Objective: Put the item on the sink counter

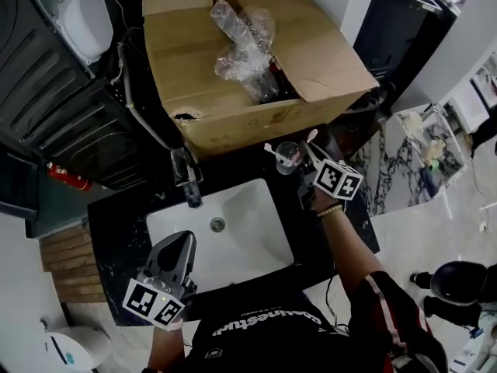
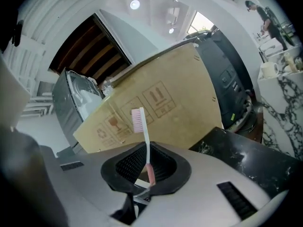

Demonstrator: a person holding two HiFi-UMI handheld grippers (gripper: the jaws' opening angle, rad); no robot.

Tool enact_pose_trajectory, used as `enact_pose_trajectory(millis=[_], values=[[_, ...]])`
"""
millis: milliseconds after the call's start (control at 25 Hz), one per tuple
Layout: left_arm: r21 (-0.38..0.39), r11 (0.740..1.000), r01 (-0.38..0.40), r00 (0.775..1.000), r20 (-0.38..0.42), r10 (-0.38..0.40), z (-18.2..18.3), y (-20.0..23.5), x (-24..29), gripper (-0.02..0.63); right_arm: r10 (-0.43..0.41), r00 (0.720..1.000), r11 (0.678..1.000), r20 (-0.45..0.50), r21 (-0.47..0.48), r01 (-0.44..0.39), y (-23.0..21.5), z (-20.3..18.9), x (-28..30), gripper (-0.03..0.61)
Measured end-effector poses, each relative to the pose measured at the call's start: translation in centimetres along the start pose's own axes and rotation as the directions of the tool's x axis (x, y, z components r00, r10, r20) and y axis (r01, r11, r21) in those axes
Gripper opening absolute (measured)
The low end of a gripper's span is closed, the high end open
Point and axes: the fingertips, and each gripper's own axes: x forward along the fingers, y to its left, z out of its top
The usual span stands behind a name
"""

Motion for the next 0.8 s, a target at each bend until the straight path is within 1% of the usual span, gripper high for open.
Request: enact_pose_trajectory(millis=[80,160,320,360,440,480,640,800], values=[[-0.007,1.0,-0.002,1.0,-0.006,0.002,-0.2,0.1,0.3,0.015,-0.009,1.0,1.0,-0.019,0.007,0.009,-0.6,-0.5,0.5,0.053],[-0.019,1.0,-0.003,1.0,-0.006,0.003,-0.2,0.2,0.4,0.015,-0.008,1.0,1.0,-0.03,-0.006,0.008,-0.8,-0.6,0.9,0.054],[-0.017,1.0,-0.005,1.0,-0.007,0.005,-0.2,0.1,0.2,0.015,-0.024,0.998,0.994,-0.055,-0.103,0.018,-0.8,-0.6,1.0,0.064],[-0.015,1.0,-0.007,1.0,-0.007,0.007,-0.1,0.1,0.0,0.015,-0.028,0.998,0.993,-0.061,-0.119,0.02,-0.7,-0.7,1.0,0.09],[-0.014,1.0,-0.011,1.0,-0.002,0.011,0.0,0.1,-0.5,0.015,-0.037,0.997,0.991,-0.072,-0.132,0.027,-0.8,-1.0,0.9,0.164],[-0.012,1.0,-0.012,1.0,0.003,0.012,0.1,0.1,-0.7,0.015,-0.04,0.996,0.99,-0.074,-0.138,0.03,-0.8,-1.0,0.6,0.174],[-0.001,1.0,-0.009,1.0,0.024,0.009,0.7,0.0,-1.7,0.015,-0.06,0.997,0.98,-0.058,-0.196,0.048,0.1,-0.9,-1.3,0.181],[0.012,1.0,-0.003,0.999,0.051,0.003,1.6,-0.2,-2.9,0.015,-0.066,0.998,0.957,-0.012,-0.284,0.06,2.4,0.2,-4.6,0.181]])
